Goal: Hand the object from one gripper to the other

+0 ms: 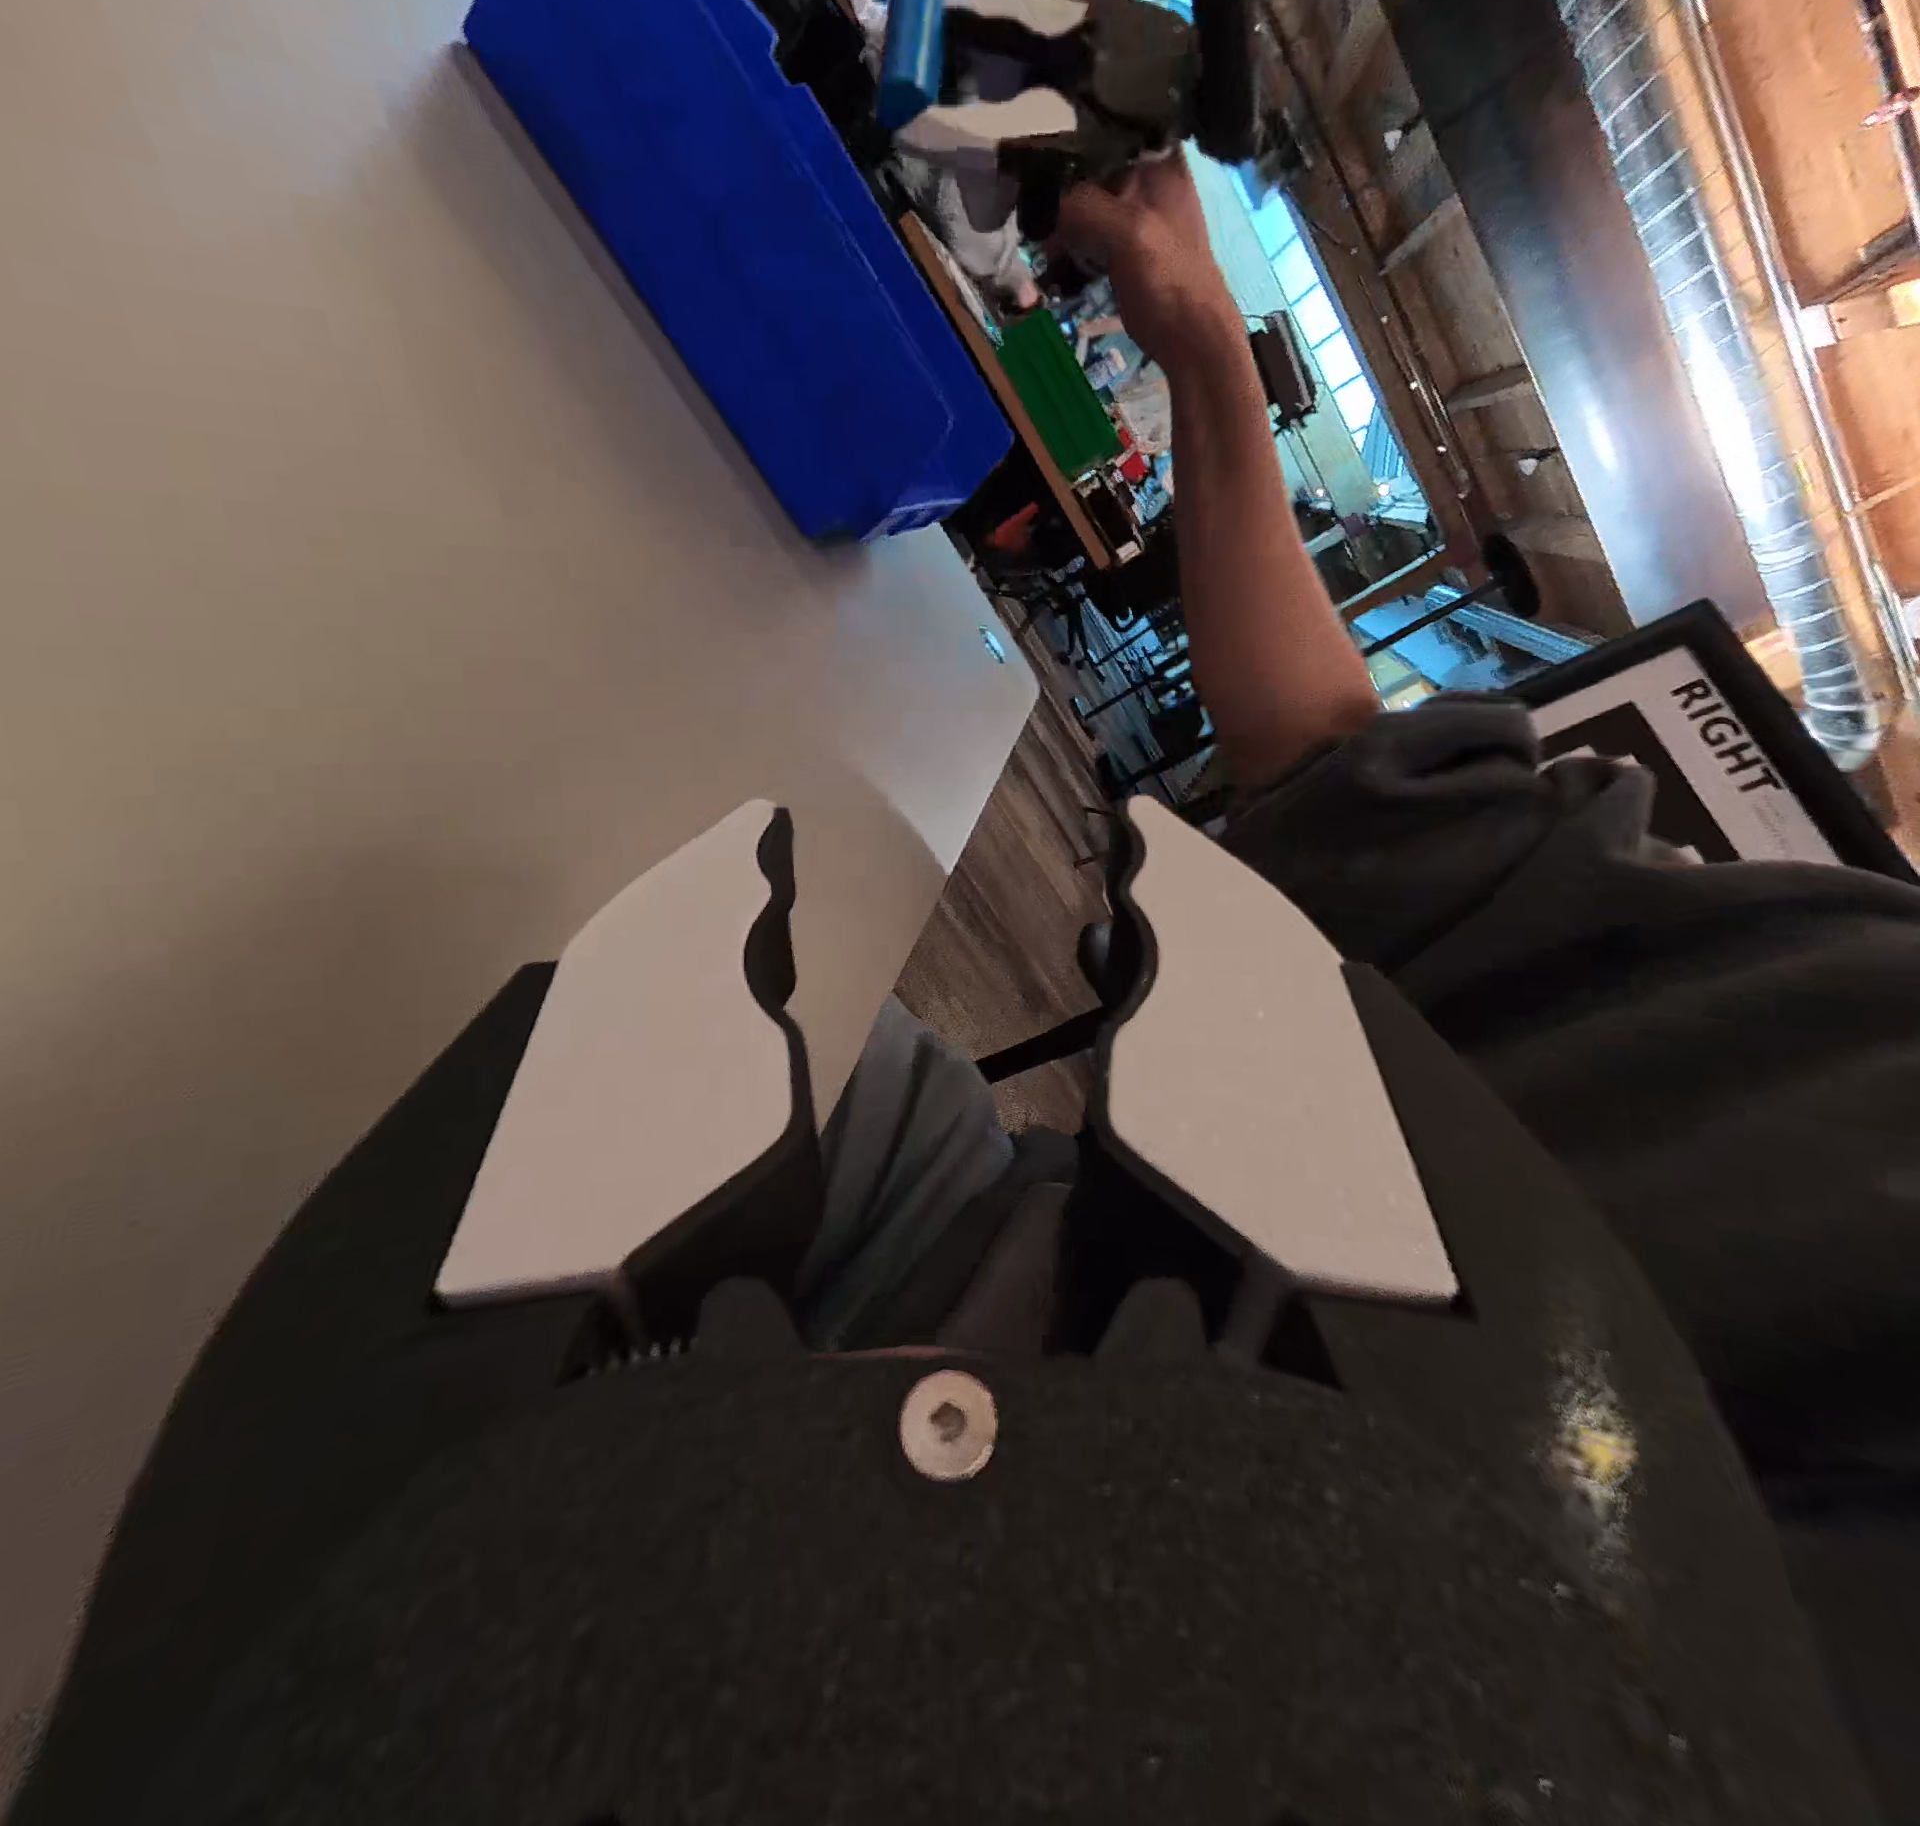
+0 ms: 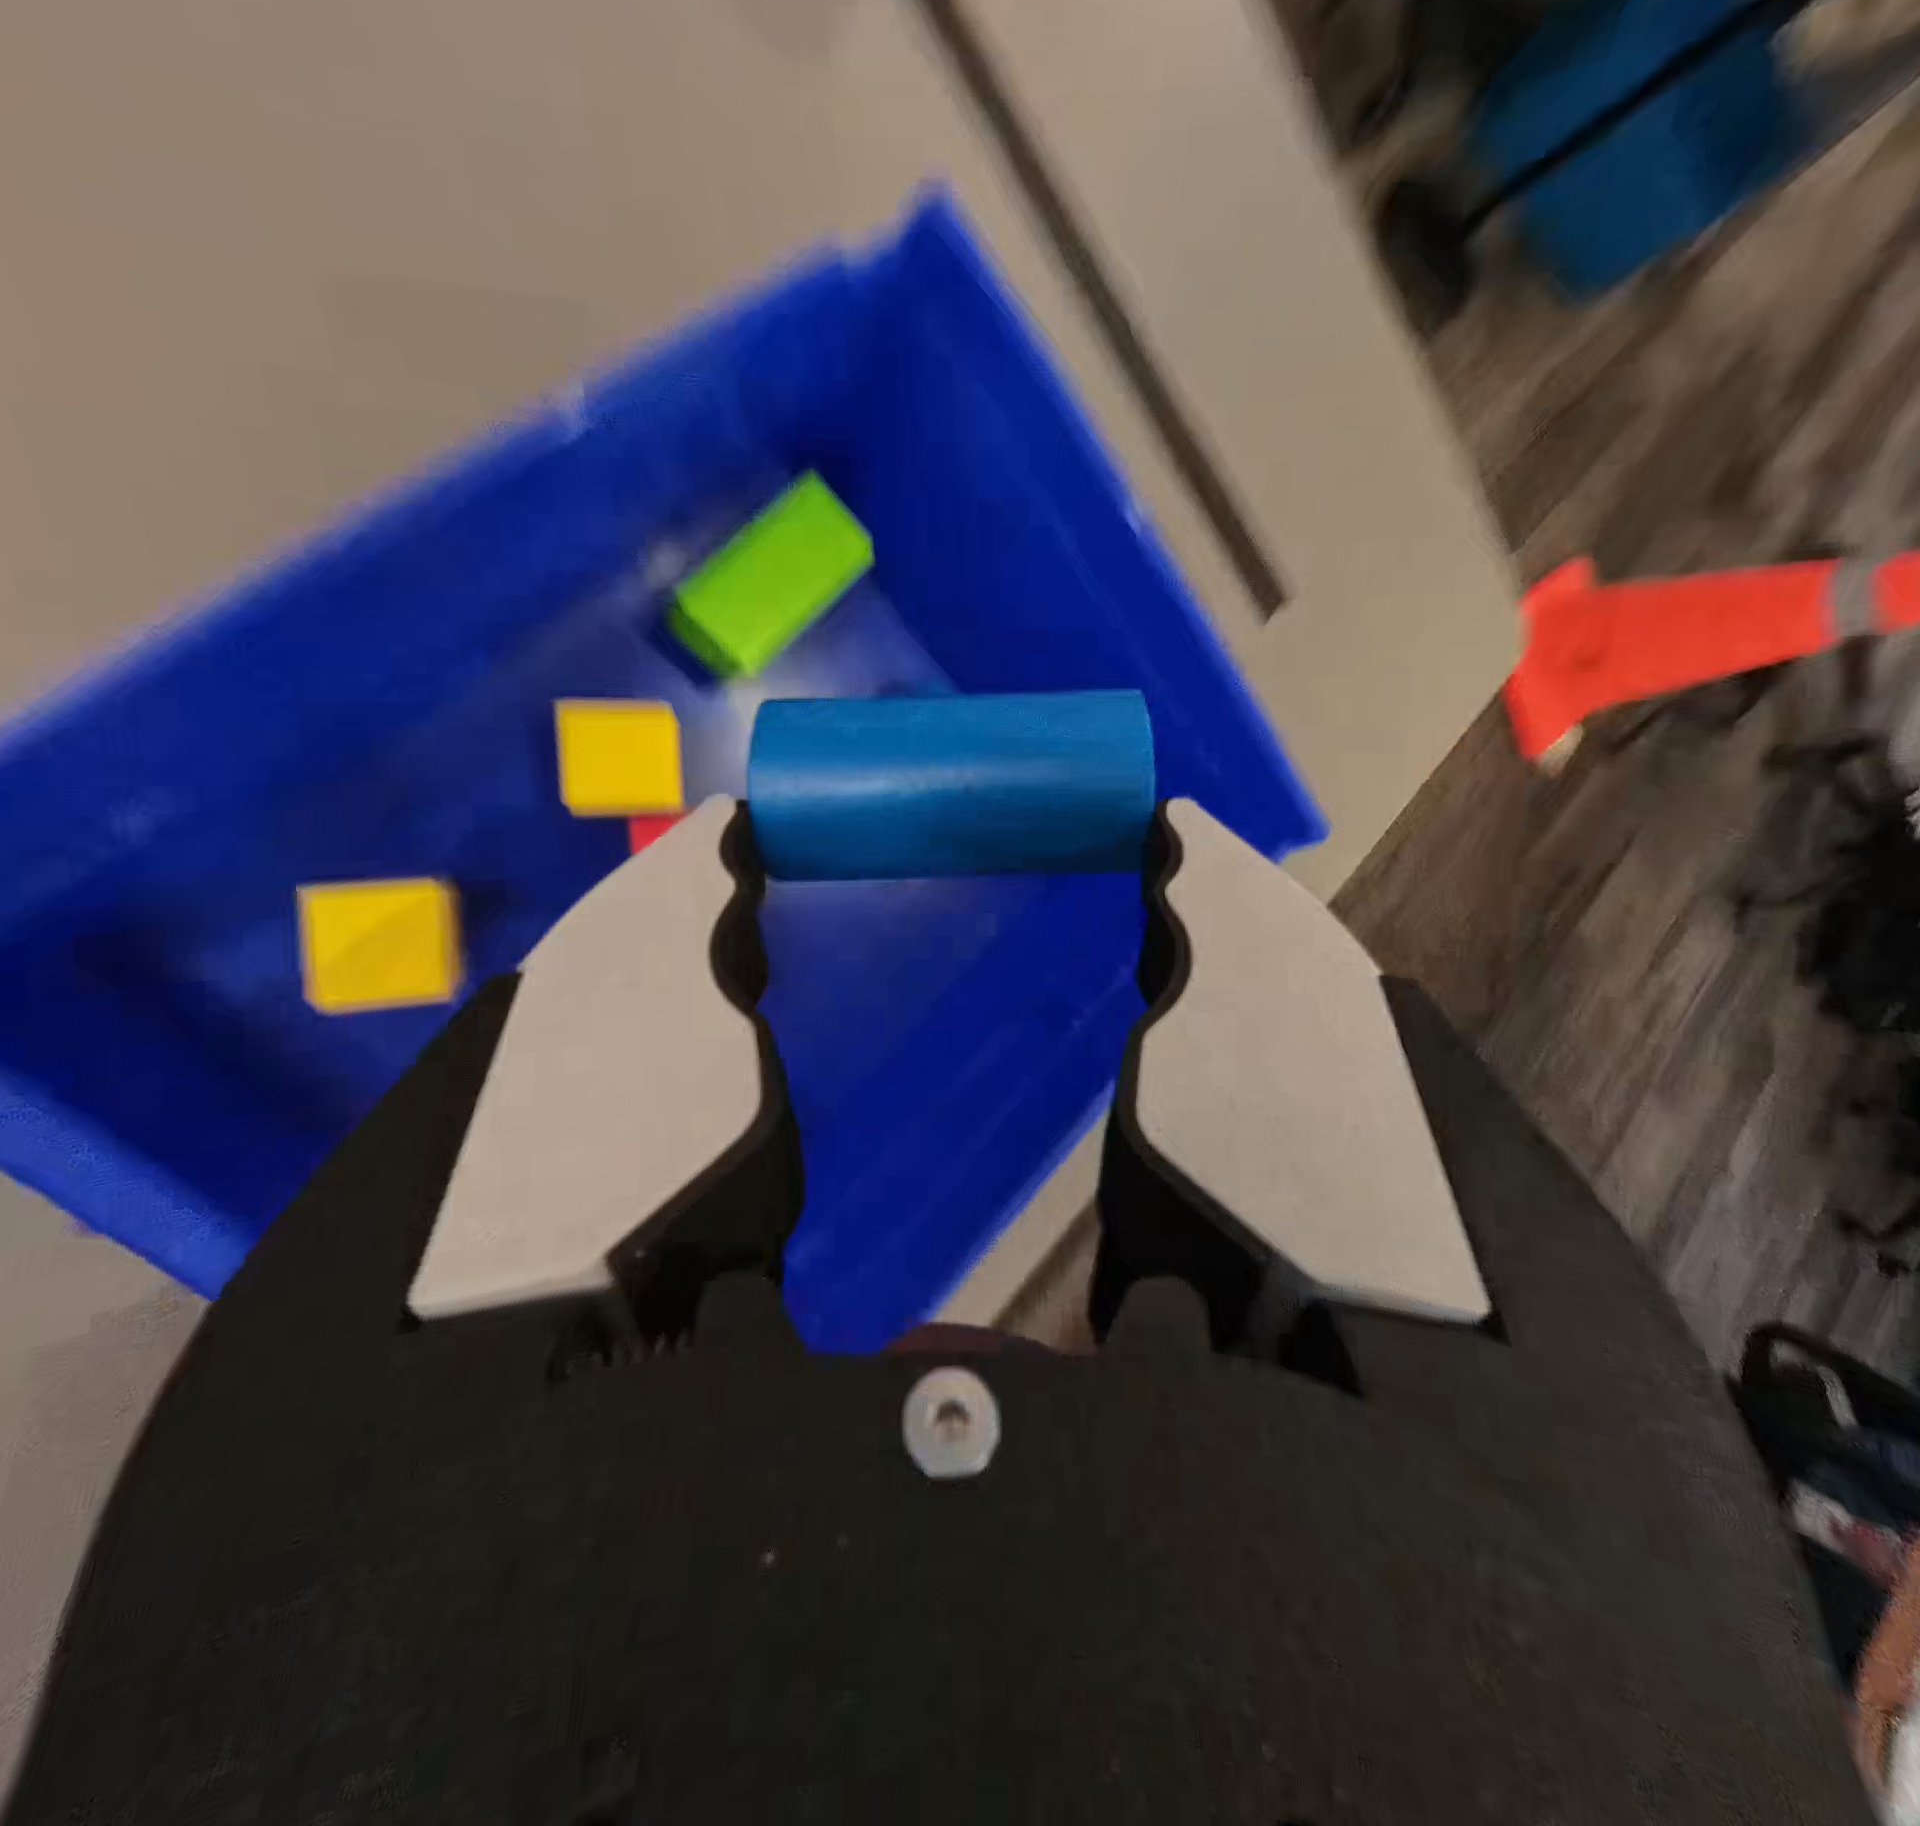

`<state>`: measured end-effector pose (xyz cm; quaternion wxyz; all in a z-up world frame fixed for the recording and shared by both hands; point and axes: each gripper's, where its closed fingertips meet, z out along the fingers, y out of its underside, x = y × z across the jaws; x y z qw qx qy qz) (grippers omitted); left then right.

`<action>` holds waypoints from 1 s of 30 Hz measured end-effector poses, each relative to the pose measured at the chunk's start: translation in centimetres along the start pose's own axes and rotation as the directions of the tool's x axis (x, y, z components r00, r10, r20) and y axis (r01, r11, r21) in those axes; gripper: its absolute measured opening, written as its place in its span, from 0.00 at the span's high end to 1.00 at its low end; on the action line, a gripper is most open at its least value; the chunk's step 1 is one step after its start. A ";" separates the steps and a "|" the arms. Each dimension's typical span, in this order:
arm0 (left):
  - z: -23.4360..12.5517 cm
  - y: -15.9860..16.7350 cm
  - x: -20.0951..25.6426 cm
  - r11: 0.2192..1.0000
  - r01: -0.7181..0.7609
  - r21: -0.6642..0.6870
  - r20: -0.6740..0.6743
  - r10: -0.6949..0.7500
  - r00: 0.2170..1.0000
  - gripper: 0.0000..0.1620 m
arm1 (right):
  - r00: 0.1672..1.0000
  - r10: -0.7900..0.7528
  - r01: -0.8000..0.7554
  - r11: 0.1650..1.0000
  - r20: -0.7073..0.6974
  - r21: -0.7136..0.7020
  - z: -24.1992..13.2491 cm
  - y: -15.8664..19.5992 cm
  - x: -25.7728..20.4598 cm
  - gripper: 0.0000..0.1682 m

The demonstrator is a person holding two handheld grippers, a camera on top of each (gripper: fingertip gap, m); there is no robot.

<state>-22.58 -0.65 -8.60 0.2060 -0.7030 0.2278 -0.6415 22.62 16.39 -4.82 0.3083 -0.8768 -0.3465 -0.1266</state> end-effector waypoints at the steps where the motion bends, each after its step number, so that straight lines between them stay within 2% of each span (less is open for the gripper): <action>1: -0.1 0.3 -0.3 1.000 0.012 -0.001 0.007 -0.012 1.000 0.65 | 0.999 -0.024 0.028 0.995 0.042 -0.101 1.8 1.8 0.5 0.58; 4: -0.5 0.1 -0.6 1.000 0.002 0.006 0.029 -0.002 1.000 0.65 | 0.975 -0.126 0.179 0.932 0.182 -0.316 5.4 5.7 0.1 0.58; 6: -0.8 -0.2 -0.7 0.999 -0.034 0.013 0.059 0.033 0.998 0.66 | 0.953 -0.069 0.194 0.886 0.294 -0.421 6.8 7.8 -1.3 0.58; 8: -0.9 -0.4 -0.7 0.998 -0.064 0.010 0.080 0.063 0.995 0.67 | 0.940 -0.043 0.211 0.853 0.338 -0.477 7.9 9.2 -1.8 0.58; 15: -1.0 0.2 -1.5 0.997 -0.071 -0.006 0.106 0.071 0.992 0.67 | 0.904 -0.046 0.300 0.776 0.424 -0.555 9.8 10.7 -3.0 0.57; 20: -0.7 0.4 -1.6 0.997 -0.075 -0.022 0.107 0.077 0.991 0.67 | 0.896 -0.092 0.359 0.726 0.435 -0.586 10.0 11.5 -3.1 0.57; 22: -0.8 0.0 -1.5 0.995 -0.097 -0.007 0.125 0.097 0.987 0.68 | 0.909 -0.116 0.350 0.736 0.401 -0.580 9.6 11.2 -2.6 0.57; 24: -1.3 -0.7 -1.3 0.990 -0.135 0.039 0.145 0.128 0.981 0.71 | 0.943 -0.110 0.270 0.803 0.313 -0.532 7.9 9.3 -1.5 0.55; 26: -1.9 -0.9 -1.2 0.984 -0.175 0.041 0.170 0.166 0.971 0.71 | 0.980 -0.085 0.149 0.916 0.182 -0.374 5.0 6.0 -0.7 0.55; 28: -2.5 -1.4 -1.6 0.970 -0.237 0.056 0.234 0.218 0.947 0.71 | 0.994 0.042 -0.033 0.995 0.098 -0.089 1.1 2.2 -1.4 0.55; 29: -2.8 -1.7 -1.9 0.962 -0.266 0.061 0.269 0.241 0.932 0.71 | 0.987 0.133 -0.139 0.988 0.091 0.062 -1.1 0.7 -2.4 0.56; 30: -3.0 -1.9 -2.2 0.955 -0.291 0.062 0.305 0.259 0.916 0.71 | 0.967 0.228 -0.248 0.944 0.115 0.216 -3.1 -0.6 -3.8 0.57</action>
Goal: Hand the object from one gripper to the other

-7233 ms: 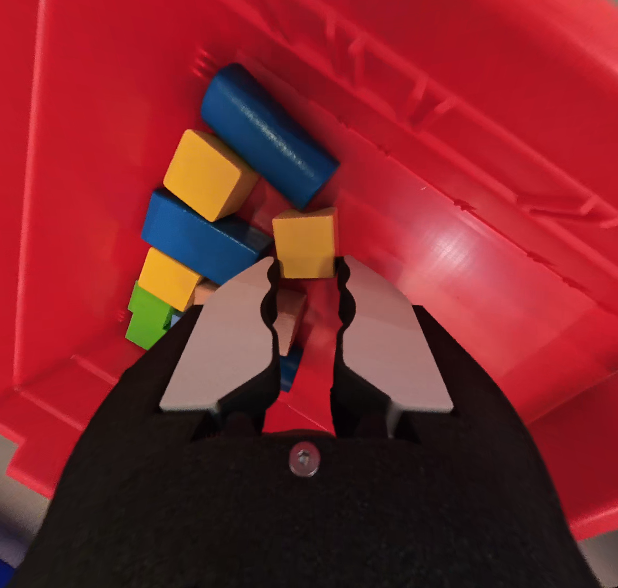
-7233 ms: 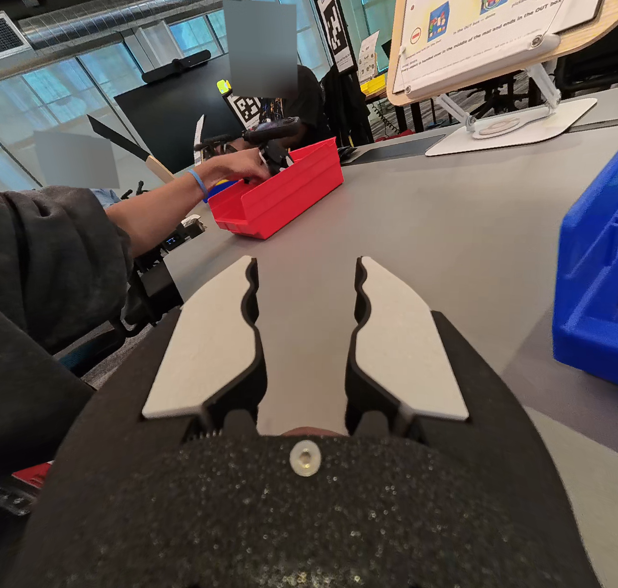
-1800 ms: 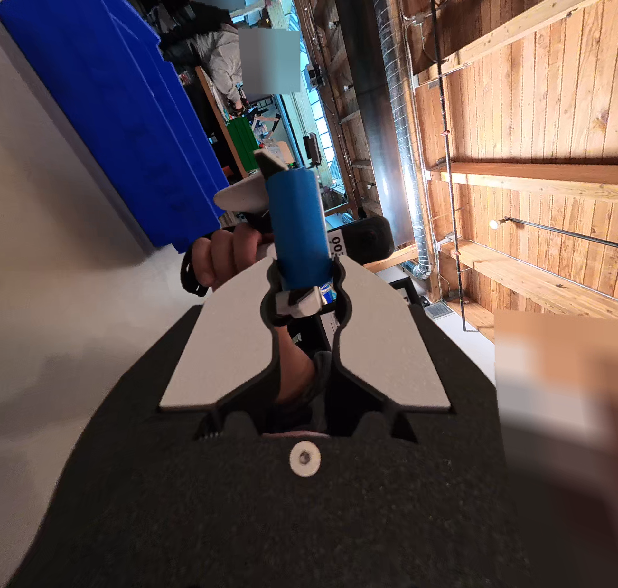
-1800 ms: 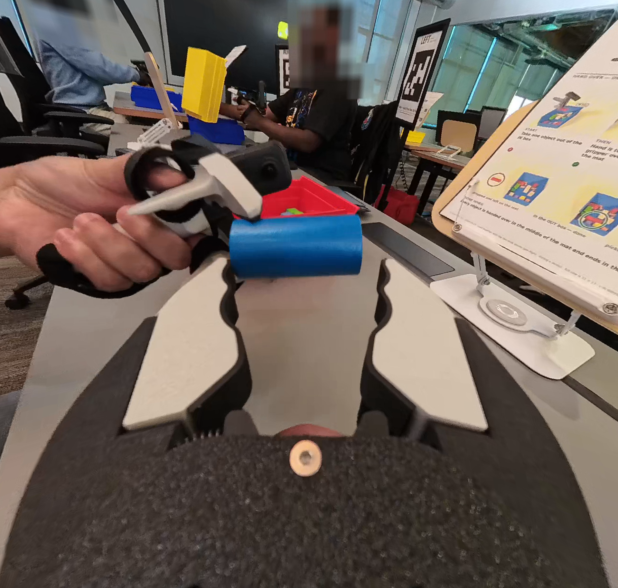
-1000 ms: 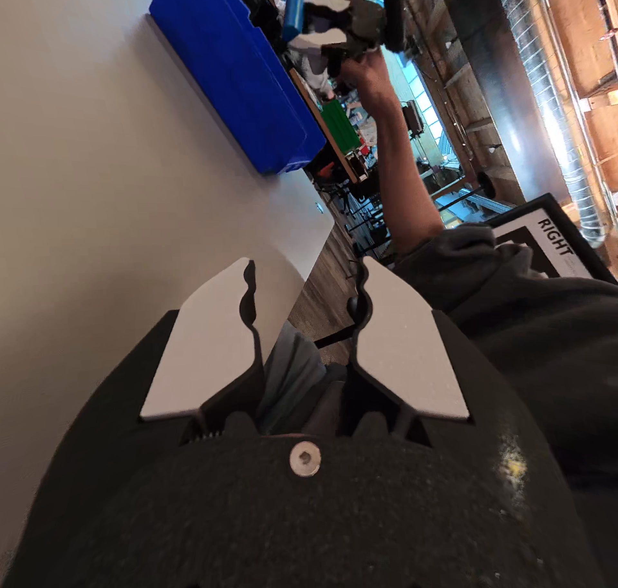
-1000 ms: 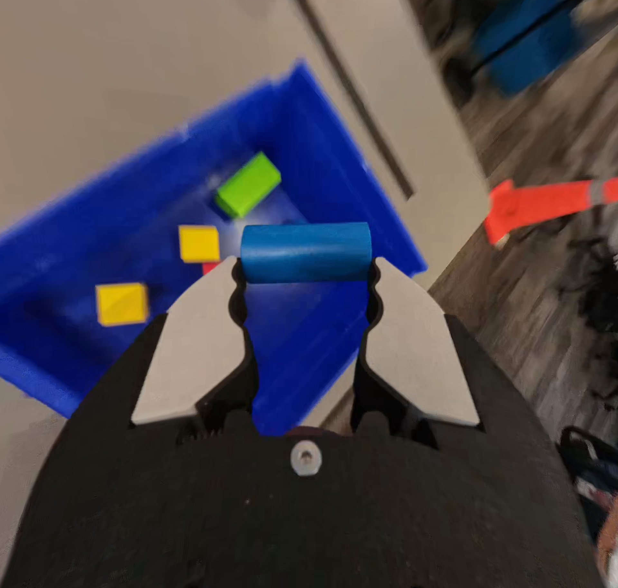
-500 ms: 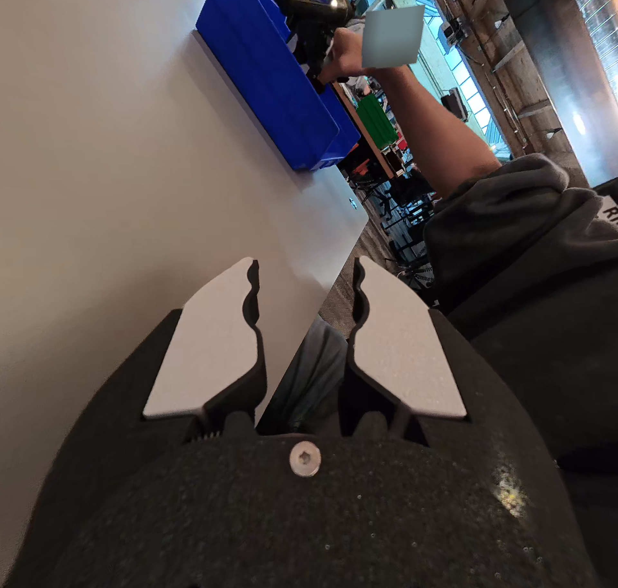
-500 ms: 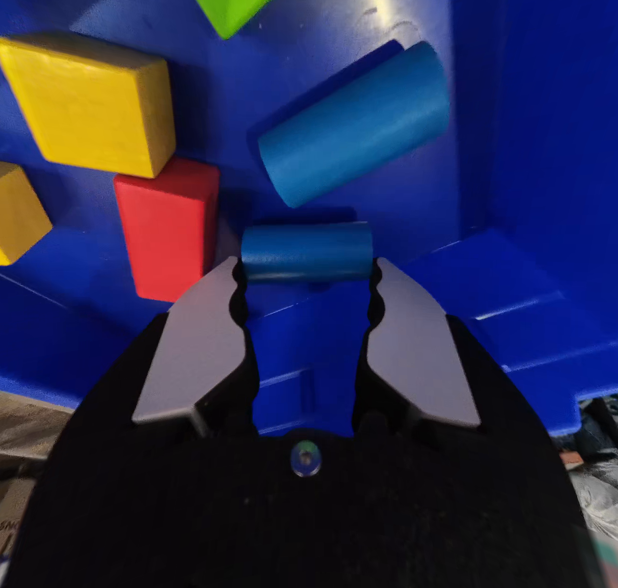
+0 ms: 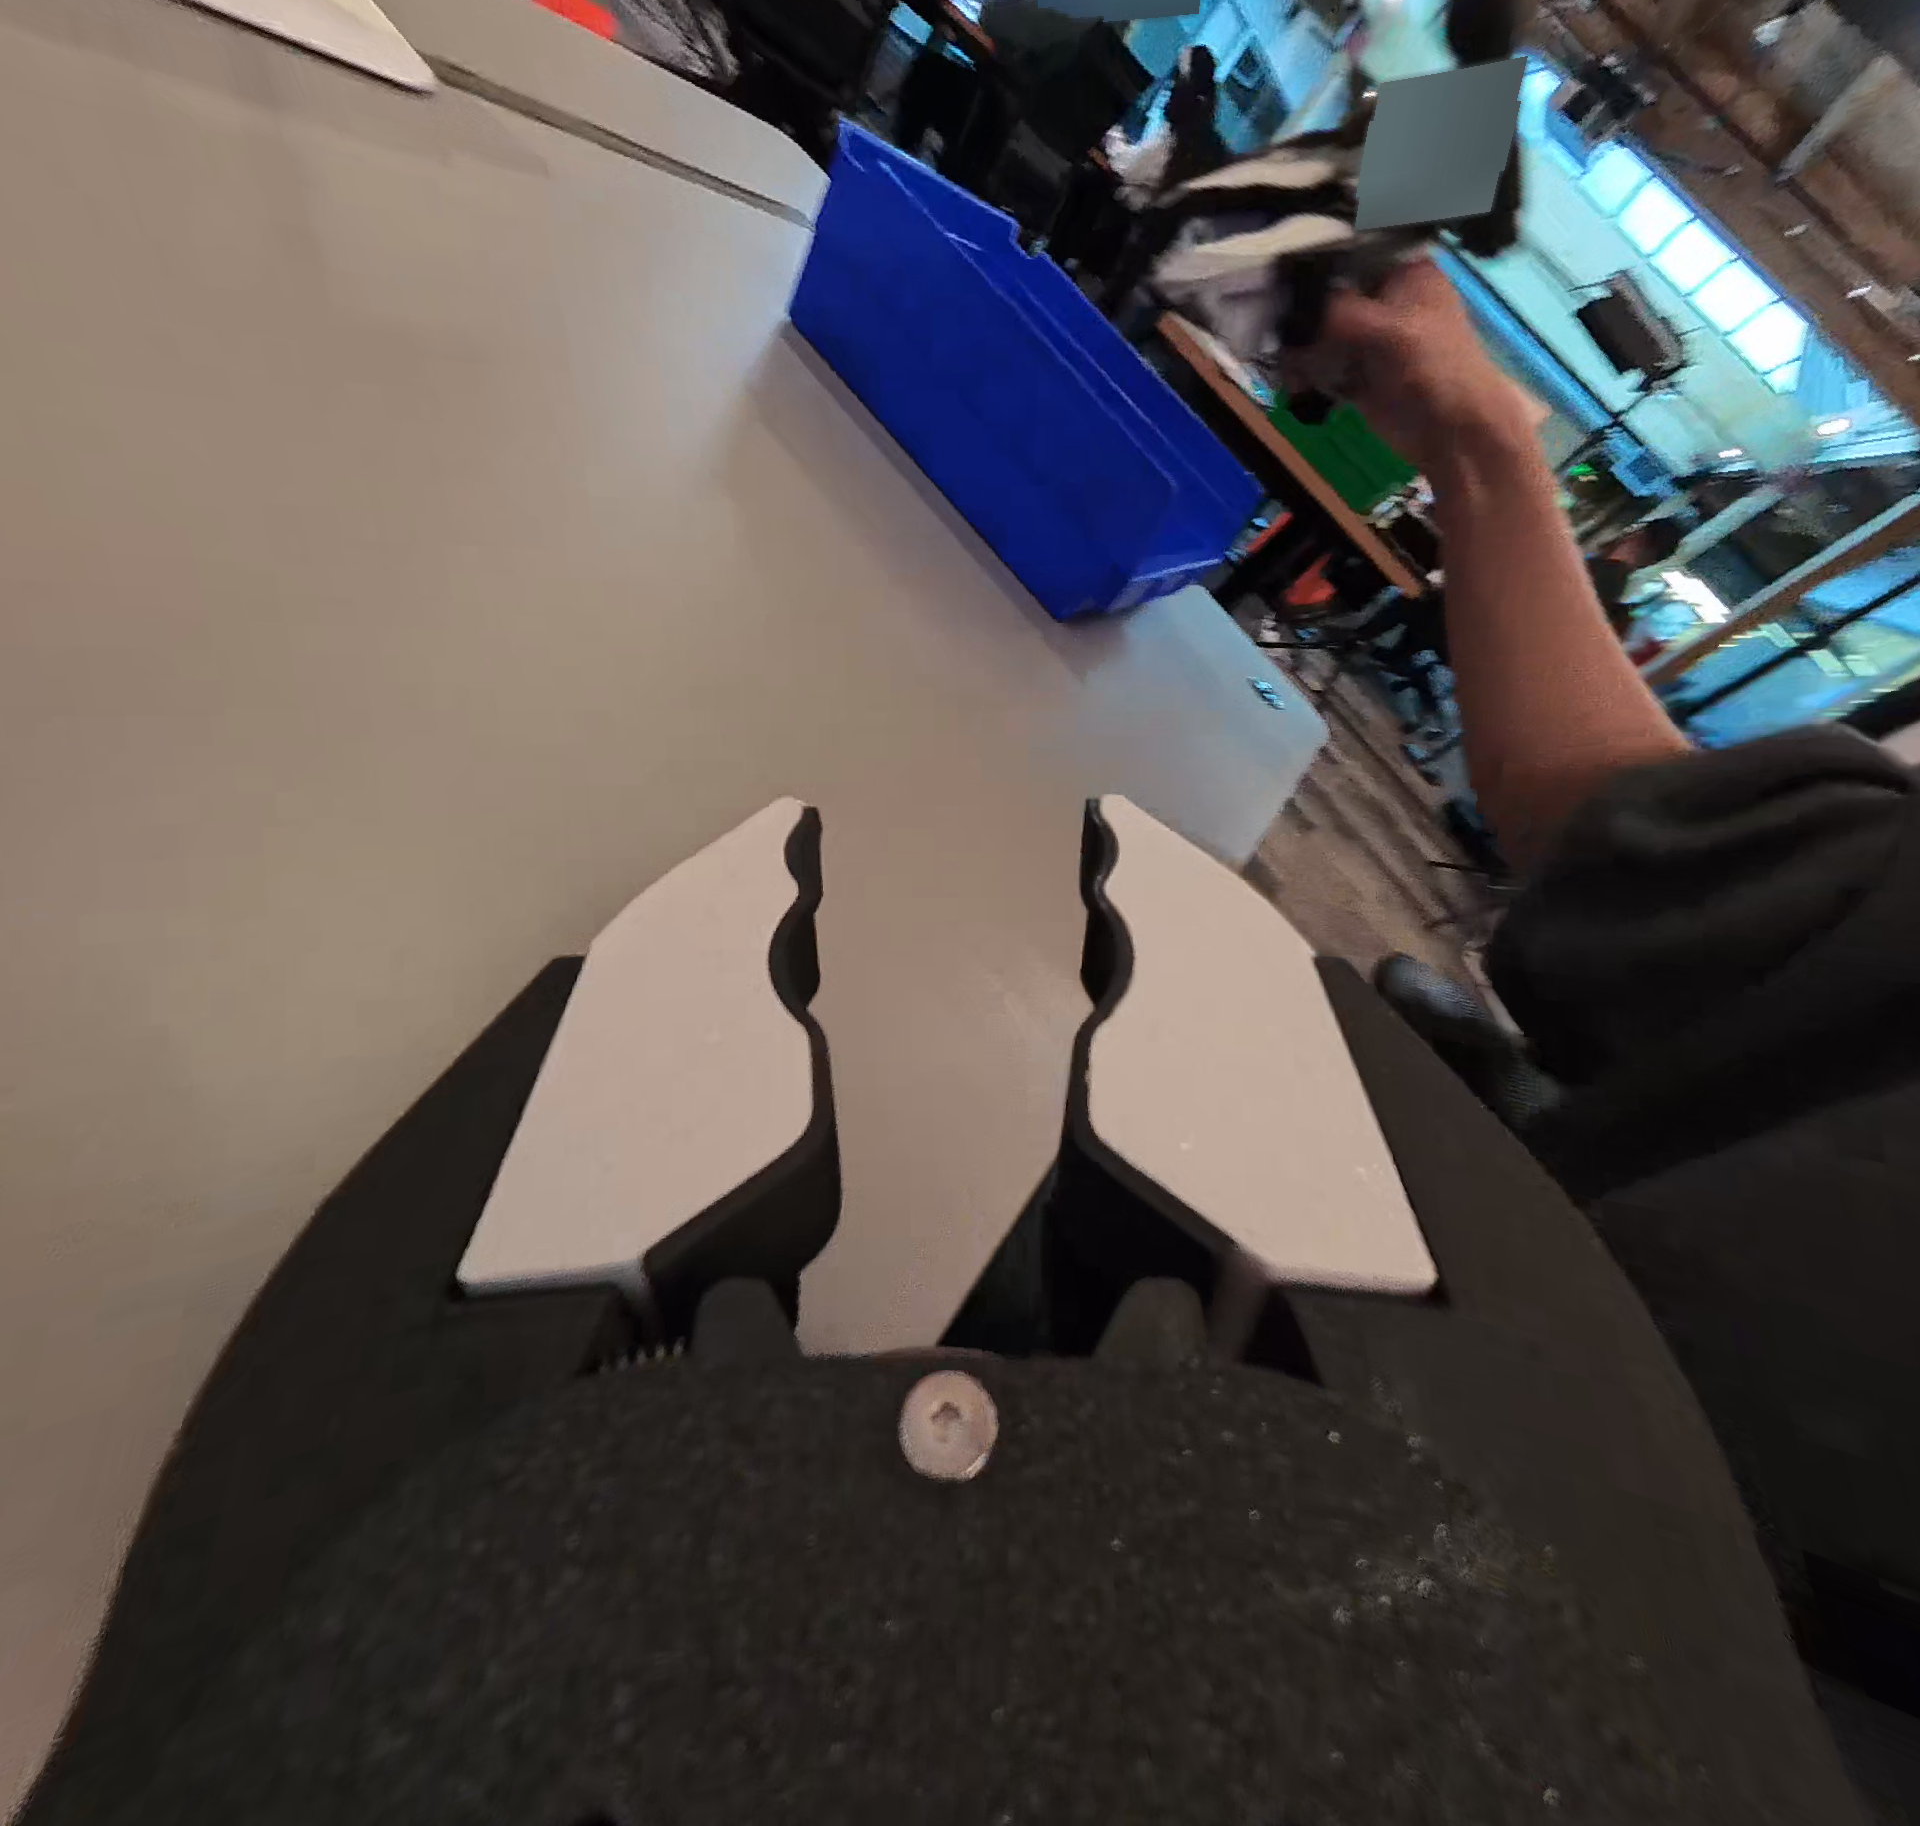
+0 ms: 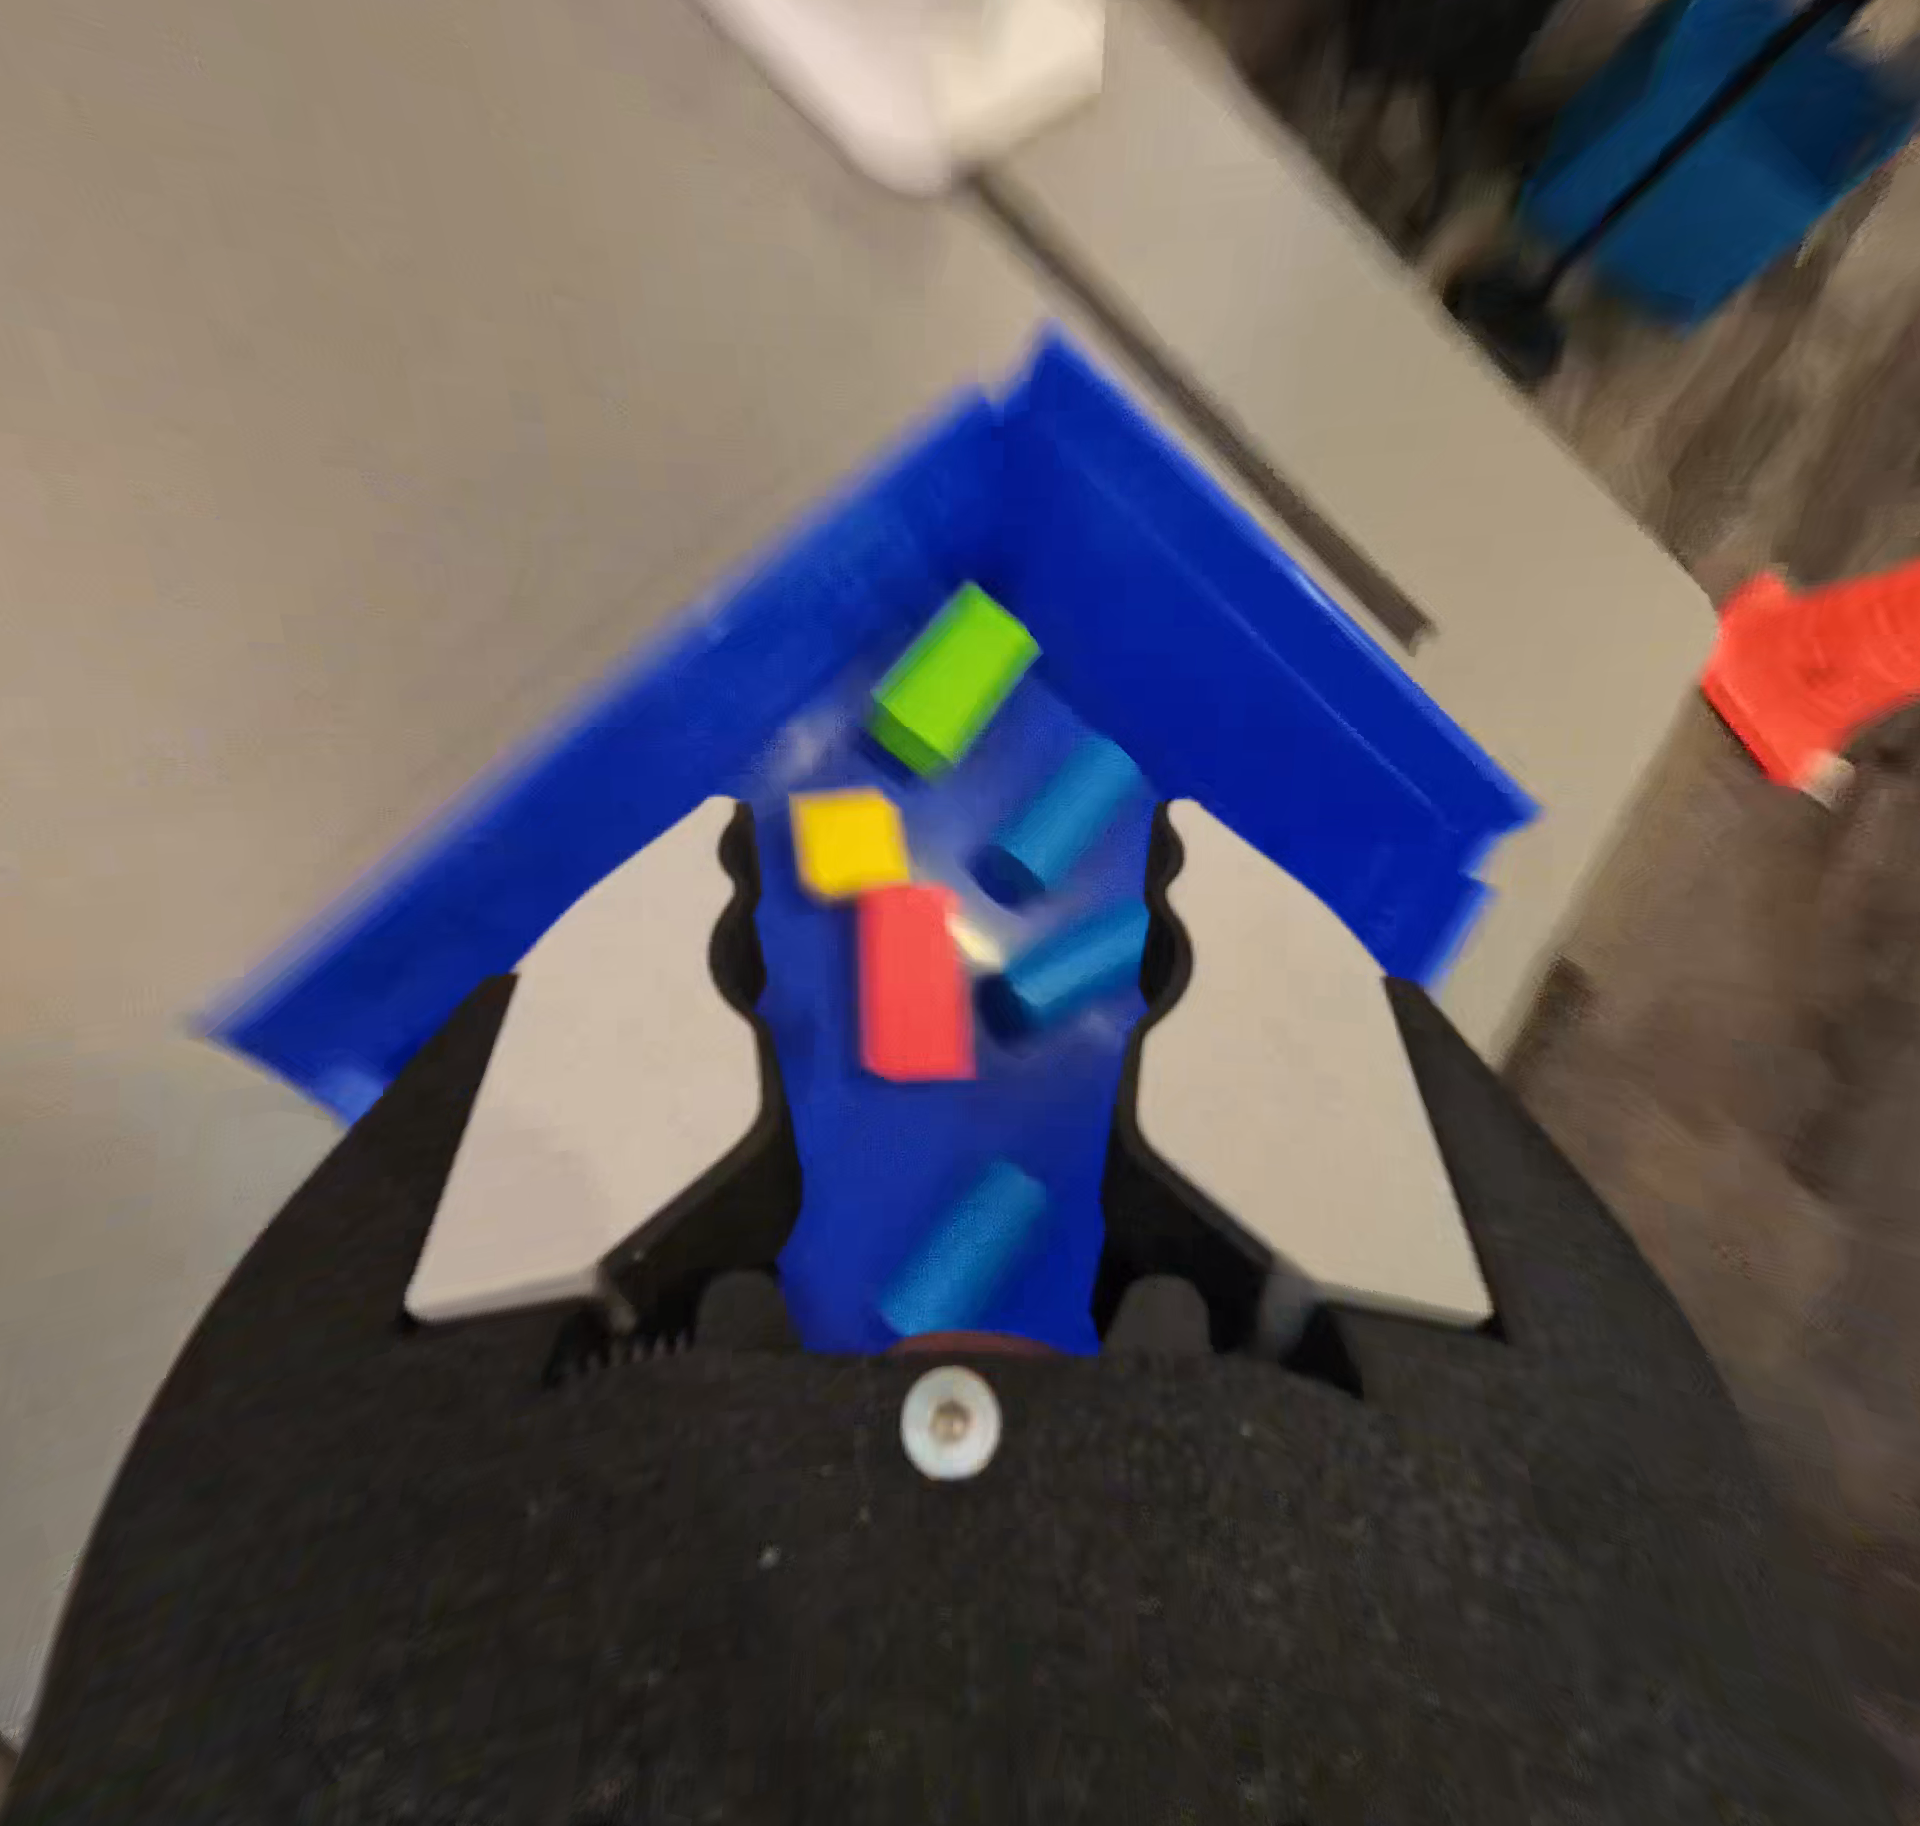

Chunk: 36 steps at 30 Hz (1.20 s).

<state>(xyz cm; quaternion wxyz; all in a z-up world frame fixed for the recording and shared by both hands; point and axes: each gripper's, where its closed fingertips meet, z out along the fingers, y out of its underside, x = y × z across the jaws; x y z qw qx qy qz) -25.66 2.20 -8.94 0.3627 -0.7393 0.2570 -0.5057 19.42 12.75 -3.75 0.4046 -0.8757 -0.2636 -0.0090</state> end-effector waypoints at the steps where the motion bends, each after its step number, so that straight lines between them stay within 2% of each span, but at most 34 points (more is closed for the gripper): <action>1: -0.1 -0.2 -0.5 1.000 -0.021 0.011 0.039 0.021 0.999 0.71 | 0.995 0.099 -0.103 0.982 0.029 0.160 -1.5 -0.9 -2.2 0.59; 3: -0.4 -0.5 -1.2 0.997 -0.069 0.026 0.098 0.066 0.993 0.69 | 0.960 0.268 -0.279 0.880 0.084 0.385 -3.8 -1.0 -6.6 0.60; 6: -0.8 -0.7 -2.4 0.991 -0.133 0.019 0.180 0.128 0.975 0.69 | 0.894 0.436 -0.427 0.752 0.107 0.502 -4.7 2.2 -13.3 0.59; 8: -1.0 -0.8 -3.0 0.990 -0.143 0.017 0.209 0.136 0.968 0.68 | 0.879 0.471 -0.439 0.738 0.075 0.513 -4.5 4.6 -16.9 0.59; 11: -1.2 -1.0 -3.6 0.993 -0.114 0.033 0.230 0.103 0.968 0.68 | 0.879 0.476 -0.410 0.734 0.020 0.541 -4.1 6.9 -19.7 0.59; 12: -1.3 -1.1 -3.8 0.994 -0.101 0.037 0.240 0.089 0.967 0.68 | 0.876 0.483 -0.410 0.740 0.004 0.533 -4.0 7.4 -19.9 0.58; 14: -1.7 -1.2 -4.7 0.996 -0.078 0.038 0.290 0.064 0.955 0.68 | 0.878 0.475 -0.432 0.735 0.057 0.523 -4.5 6.8 -20.5 0.57; 17: -3.2 -3.1 -6.5 0.994 -0.070 0.086 0.411 0.029 0.911 0.63 | 0.894 0.448 -0.372 0.744 -0.002 0.554 -5.1 6.7 -19.9 0.57; 20: -7.1 -8.1 -9.4 0.984 -0.102 0.147 0.613 -0.010 0.790 0.63 | 0.903 0.425 -0.326 0.773 -0.062 0.543 -5.4 7.3 -19.9 0.55; 22: -9.0 -10.2 -12.1 0.996 -0.057 0.076 0.725 -0.016 0.689 0.62 | 0.911 0.405 -0.302 0.779 -0.073 0.550 -5.6 7.1 -19.9 0.55; 24: -9.8 -11.9 -15.6 1.000 0.001 -0.020 0.803 0.015 0.595 0.56 | 0.916 0.395 -0.297 0.782 -0.066 0.548 -5.4 7.0 -20.0 0.55; 25: -10.0 -12.7 -17.6 0.998 0.025 -0.054 0.840 0.032 0.541 0.58 | 0.917 0.395 -0.304 0.782 -0.055 0.544 -5.3 7.0 -20.0 0.55; 27: -9.4 -13.8 -21.5 0.989 0.091 -0.114 0.875 0.057 0.480 0.64 | 0.915 0.402 -0.327 0.774 -0.023 0.542 -5.0 6.9 -20.1 0.55; 32: -7.3 -14.5 -29.7 0.924 0.356 -0.142 0.895 -0.034 0.445 0.63 | 0.911 0.412 -0.356 0.759 0.021 0.545 -4.7 6.6 -20.2 0.56; 36: -6.7 -14.0 -33.4 0.833 0.532 -0.154 0.910 -0.091 0.406 0.63 | 0.915 0.403 -0.351 0.772 0.019 0.530 -4.4 7.0 -20.1 0.55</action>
